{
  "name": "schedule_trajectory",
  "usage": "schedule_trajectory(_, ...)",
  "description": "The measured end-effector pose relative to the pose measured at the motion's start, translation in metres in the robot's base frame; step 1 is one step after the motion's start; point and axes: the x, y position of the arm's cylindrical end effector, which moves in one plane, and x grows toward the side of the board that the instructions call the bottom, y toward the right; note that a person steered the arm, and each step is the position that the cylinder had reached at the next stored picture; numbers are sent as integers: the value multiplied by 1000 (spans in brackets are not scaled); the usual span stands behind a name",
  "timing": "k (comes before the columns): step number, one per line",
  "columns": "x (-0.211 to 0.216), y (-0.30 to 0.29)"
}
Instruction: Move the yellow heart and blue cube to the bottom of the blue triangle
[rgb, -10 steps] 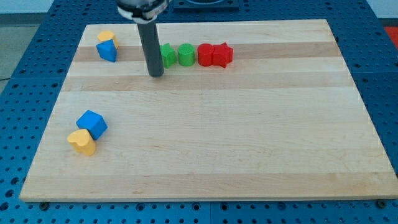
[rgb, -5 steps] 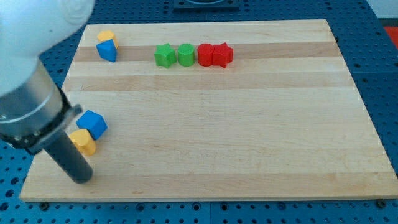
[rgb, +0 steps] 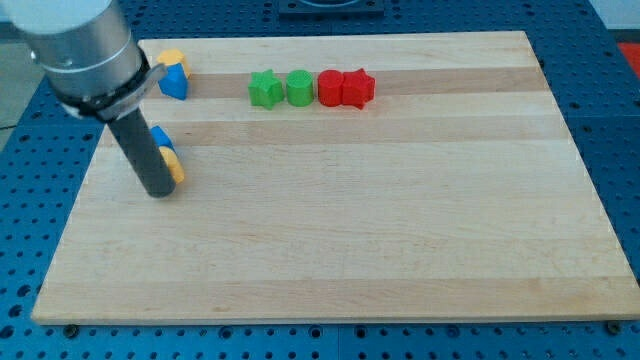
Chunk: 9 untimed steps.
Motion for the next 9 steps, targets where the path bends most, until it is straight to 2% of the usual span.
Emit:
schedule_trajectory(1,-22,-3)
schedule_trajectory(3,-16,-31)
schedule_trajectory(6,-82,-30)
schedule_trajectory(9,-96,-67)
